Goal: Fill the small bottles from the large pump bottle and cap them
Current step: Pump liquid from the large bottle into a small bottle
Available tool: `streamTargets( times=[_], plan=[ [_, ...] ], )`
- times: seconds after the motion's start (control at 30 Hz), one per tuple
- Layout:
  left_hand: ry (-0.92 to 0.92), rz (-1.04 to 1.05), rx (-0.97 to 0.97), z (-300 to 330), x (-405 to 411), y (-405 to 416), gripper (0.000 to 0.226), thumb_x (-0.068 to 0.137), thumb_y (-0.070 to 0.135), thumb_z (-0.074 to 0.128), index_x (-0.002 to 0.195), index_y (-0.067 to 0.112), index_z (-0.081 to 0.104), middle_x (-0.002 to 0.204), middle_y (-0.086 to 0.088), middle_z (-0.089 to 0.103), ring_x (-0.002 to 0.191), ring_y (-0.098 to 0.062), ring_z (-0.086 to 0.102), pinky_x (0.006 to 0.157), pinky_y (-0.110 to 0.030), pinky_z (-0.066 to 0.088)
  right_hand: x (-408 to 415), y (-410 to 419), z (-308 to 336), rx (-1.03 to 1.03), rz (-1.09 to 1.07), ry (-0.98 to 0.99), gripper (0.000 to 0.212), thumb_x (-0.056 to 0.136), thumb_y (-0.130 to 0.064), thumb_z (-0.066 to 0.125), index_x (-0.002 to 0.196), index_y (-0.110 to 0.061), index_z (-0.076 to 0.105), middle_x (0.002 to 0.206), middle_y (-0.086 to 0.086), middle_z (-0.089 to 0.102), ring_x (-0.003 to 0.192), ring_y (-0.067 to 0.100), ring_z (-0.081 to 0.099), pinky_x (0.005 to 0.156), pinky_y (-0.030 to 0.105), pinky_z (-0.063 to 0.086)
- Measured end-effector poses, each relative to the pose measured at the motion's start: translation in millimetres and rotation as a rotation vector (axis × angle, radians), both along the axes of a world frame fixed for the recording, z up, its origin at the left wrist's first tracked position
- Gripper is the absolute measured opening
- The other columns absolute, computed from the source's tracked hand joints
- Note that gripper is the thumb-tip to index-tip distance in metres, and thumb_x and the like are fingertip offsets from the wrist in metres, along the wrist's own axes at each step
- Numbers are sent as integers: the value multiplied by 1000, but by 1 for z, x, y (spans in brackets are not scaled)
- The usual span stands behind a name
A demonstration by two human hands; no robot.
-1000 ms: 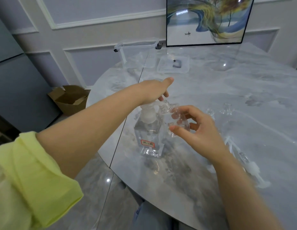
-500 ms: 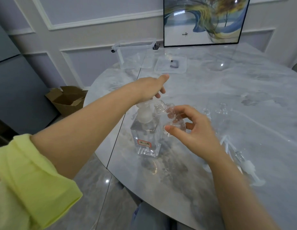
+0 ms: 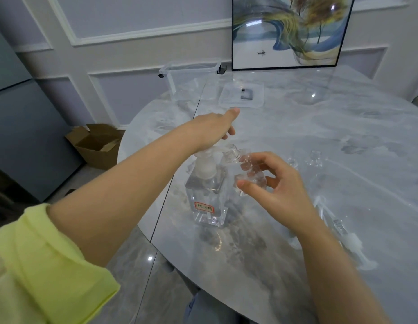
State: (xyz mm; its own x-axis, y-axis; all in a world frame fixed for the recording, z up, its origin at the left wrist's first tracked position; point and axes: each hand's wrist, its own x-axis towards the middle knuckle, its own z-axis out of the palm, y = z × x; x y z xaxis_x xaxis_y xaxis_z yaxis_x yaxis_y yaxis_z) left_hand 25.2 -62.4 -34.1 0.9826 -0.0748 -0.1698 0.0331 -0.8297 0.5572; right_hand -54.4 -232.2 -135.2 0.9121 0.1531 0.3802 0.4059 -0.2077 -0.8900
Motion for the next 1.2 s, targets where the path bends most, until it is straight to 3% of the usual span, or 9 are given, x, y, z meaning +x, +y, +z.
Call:
streamTargets(
  times=[0.13, 0.27, 0.43, 0.53, 0.63, 0.77, 0.9, 1.03, 1.2],
  plan=[
    [114, -8, 42, -2, 0, 0, 69, 104, 65, 16, 120, 23, 69, 123, 1, 67, 117, -23, 58, 94, -39, 34, 0, 1, -2, -33, 9, -3, 33, 83, -21, 84, 110, -32, 68, 105, -15, 67, 100, 9, 65, 86, 35, 58],
    [84, -5, 34, 0, 2, -1, 66, 104, 64, 18, 120, 24, 68, 124, 2, 67, 113, -20, 61, 95, -38, 37, 0, 3, -2, -25, 5, -8, 33, 82, -23, 84, 110, -32, 68, 105, -15, 67, 101, 9, 65, 86, 33, 58],
    [60, 6, 48, 2, -1, 1, 65, 104, 64, 18, 122, 24, 67, 122, 2, 67, 113, -20, 62, 93, -37, 35, 0, 6, -3, 40, 17, 31, 34, 83, -19, 85, 111, -31, 68, 106, -11, 69, 101, 13, 66, 88, 45, 59],
    [41, 11, 13, 1, -1, -1, 65, 104, 63, 19, 120, 24, 68, 120, 3, 69, 107, -18, 64, 95, -38, 40, 0, 6, -3, 24, 7, 7, 34, 83, -19, 85, 111, -31, 68, 106, -13, 69, 103, 12, 66, 89, 43, 58],
    [43, 7, 65, 4, -5, -2, 66, 104, 64, 19, 121, 24, 68, 121, 2, 68, 112, -21, 62, 93, -37, 36, 0, 7, -3, 26, 6, 8, 34, 83, -18, 84, 111, -31, 68, 106, -13, 69, 104, 12, 65, 89, 41, 58],
    [-149, 10, 20, 10, -11, -2, 68, 102, 68, 19, 116, 25, 69, 123, 3, 66, 113, -23, 62, 99, -38, 44, -3, 8, -3, 52, 16, 5, 36, 82, -16, 84, 109, -33, 68, 104, -13, 70, 104, 11, 66, 89, 37, 59],
    [-396, 76, -148, 11, -22, -1, 68, 98, 73, 20, 102, 29, 71, 109, 14, 69, 107, -17, 65, 104, -45, 46, -3, 8, -3, 68, 24, -3, 35, 82, -15, 84, 108, -33, 68, 104, -12, 70, 103, 11, 66, 88, 31, 58],
    [-580, 91, -107, 14, -27, 0, 63, 102, 65, 22, 101, 24, 70, 106, 17, 69, 107, -13, 63, 100, -44, 47, -3, 8, -2, 78, 30, -11, 36, 82, -14, 85, 106, -35, 68, 104, -11, 69, 103, 12, 66, 89, 34, 59],
    [-347, 144, -162, 13, -17, 2, 55, 105, 58, 21, 97, 32, 68, 113, 7, 69, 108, -18, 63, 102, -42, 46, -2, 7, -1, 88, 27, -12, 36, 81, -13, 85, 109, -30, 69, 105, -11, 70, 103, 11, 66, 88, 32, 58]
  ],
)
